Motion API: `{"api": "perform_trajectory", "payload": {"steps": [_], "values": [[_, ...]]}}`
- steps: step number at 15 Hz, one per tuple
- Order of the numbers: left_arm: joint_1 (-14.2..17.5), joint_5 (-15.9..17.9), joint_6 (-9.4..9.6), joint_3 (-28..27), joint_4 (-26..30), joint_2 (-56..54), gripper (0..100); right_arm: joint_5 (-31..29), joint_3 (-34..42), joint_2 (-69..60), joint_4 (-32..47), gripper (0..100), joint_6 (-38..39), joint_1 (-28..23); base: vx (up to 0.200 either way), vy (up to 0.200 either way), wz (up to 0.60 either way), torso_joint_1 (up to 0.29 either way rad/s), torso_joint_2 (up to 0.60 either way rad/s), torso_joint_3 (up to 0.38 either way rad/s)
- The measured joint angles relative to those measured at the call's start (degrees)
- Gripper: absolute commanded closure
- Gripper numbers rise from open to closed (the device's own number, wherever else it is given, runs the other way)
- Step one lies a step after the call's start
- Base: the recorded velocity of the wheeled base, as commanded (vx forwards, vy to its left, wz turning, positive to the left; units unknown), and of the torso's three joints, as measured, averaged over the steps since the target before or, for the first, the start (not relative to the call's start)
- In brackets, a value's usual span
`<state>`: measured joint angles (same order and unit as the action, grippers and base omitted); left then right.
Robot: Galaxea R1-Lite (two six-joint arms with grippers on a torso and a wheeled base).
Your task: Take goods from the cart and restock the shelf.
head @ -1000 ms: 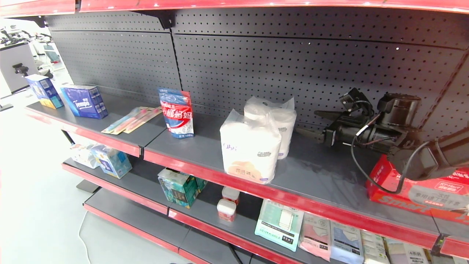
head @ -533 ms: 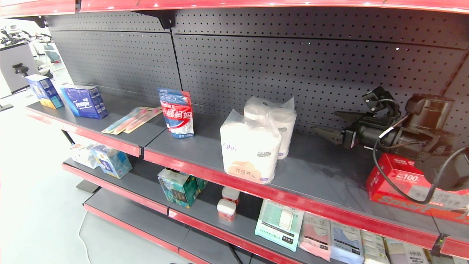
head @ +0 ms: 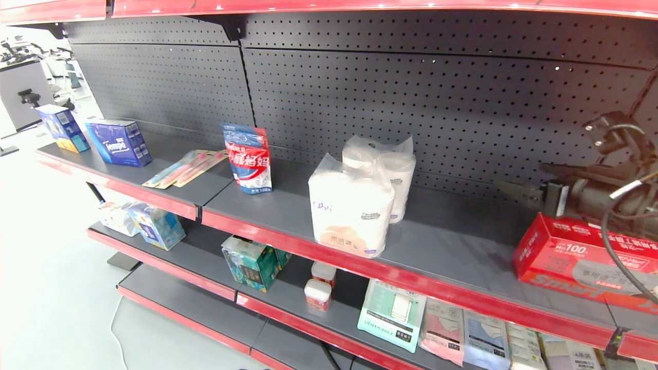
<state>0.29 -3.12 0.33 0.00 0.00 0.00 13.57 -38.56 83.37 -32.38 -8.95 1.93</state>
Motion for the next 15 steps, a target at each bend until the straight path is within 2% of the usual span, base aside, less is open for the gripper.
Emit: {"api": "perform_trajectory", "payload": {"steps": [3, 8, 15], "values": [[-0.05, 0.01, 0.02, 0.00, 0.00, 0.00, 0, -2.97, 7.19, -15.26, 8.98, 0, 0.15, -0.56, 0.000, 0.000, 0.00, 0.000, 0.00, 0.000], [-0.05, 0.00, 0.02, 0.00, 0.00, 0.00, 0, -11.28, 17.92, -40.73, 27.70, 0, 3.45, -1.22, 0.000, 0.000, 0.00, 0.000, 0.00, 0.000], [-0.05, 0.00, 0.00, 0.00, 0.00, 0.00, 0, -11.87, 34.34, -67.33, 30.09, 0, 4.24, -1.95, 0.000, 0.000, 0.00, 0.000, 0.00, 0.000]]}}
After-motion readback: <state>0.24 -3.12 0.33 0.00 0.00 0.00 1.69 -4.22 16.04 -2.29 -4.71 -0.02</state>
